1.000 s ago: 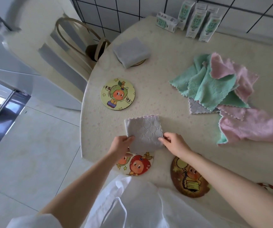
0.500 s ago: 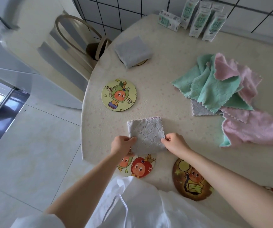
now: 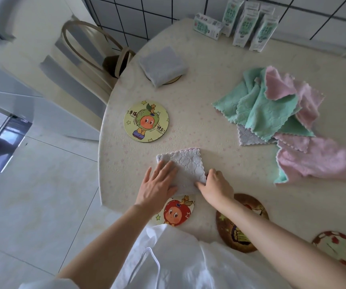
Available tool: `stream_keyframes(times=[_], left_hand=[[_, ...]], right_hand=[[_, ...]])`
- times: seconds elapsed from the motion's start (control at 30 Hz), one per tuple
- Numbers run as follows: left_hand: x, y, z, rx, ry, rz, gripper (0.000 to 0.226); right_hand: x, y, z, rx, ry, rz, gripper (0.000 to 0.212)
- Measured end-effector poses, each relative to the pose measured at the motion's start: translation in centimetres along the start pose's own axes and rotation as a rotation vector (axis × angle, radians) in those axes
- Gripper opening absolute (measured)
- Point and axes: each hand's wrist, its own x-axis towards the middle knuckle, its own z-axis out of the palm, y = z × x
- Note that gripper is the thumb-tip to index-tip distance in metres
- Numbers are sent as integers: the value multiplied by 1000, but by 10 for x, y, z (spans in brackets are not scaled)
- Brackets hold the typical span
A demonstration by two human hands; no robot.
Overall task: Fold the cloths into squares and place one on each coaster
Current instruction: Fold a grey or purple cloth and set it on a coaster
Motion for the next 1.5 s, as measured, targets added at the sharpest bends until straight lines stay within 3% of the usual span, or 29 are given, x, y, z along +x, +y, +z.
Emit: stream_keyframes(times=[0.17, 0.3, 0.4, 0.57, 0.73, 0.83, 0.93, 1.13, 1.23, 1.37, 1.5], left_hand=[[-1, -16, -8, -47, -11, -153, 73], [1, -13, -15, -195, 113, -370, 64], [6, 2, -19, -430, 127, -514, 46], [17, 15, -30, -697, 134, -730, 40], [31, 12, -42, -992, 92, -930, 33], [39, 14, -51, -1140, 40, -932, 11], [46, 16, -59, -1252, -49, -876, 16], [57, 2, -84, -1604, -301, -615, 32], [68, -12, -103, -1728, -372, -532, 29], [90, -44, -126, -1836, -375, -507, 33], [113, -83, -139, -1814, -177, -598, 32]], right_hand=[[1, 4, -4, 33, -19, 37, 39], [3, 3, -6, 113, -69, 78, 29], [4, 2, -6, 380, -141, 180, 24], [6, -1, -16, 781, -280, 348, 28], [10, 0, -19, 698, -305, 371, 27], [11, -1, -16, 638, -290, 340, 13], [11, -5, -15, 662, -275, 338, 11], [19, -7, -16, 789, -283, 357, 41], [31, -18, -28, 892, -327, 247, 60], [49, -54, -58, 1204, -477, 151, 21], [78, -94, -71, 1213, -370, 151, 11]])
